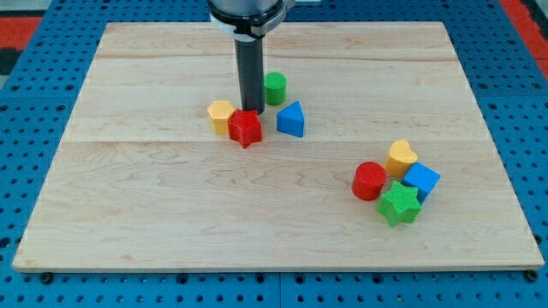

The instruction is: Place the blue triangle to the left of the red circle

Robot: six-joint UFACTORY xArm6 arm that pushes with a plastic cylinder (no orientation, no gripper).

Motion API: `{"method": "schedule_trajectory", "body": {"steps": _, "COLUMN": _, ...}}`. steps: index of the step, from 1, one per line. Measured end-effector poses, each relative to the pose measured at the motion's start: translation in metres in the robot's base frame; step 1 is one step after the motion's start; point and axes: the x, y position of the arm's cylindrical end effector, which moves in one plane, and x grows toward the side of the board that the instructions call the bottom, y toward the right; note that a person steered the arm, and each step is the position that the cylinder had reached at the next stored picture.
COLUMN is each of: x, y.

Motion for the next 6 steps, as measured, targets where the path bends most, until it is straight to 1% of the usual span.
{"method": "schedule_trajectory", "body": {"steps": 1, "x": 0.0, "y": 0.06}}
{"method": "schedule_trajectory", "body": {"steps": 2, "x": 0.047, "y": 0.047}}
{"method": "schedule_trajectory", "body": {"steps": 3, "x": 0.066, "y": 0.059}}
{"method": "schedule_trajectory", "body": {"steps": 4, "x": 0.052, "y": 0.033}}
{"method": "schedule_trajectory", "body": {"steps": 5, "x": 0.081, "y": 0.023}}
{"method": "schedule_trajectory", "body": {"steps": 6, "x": 0.087, "y": 0.066}}
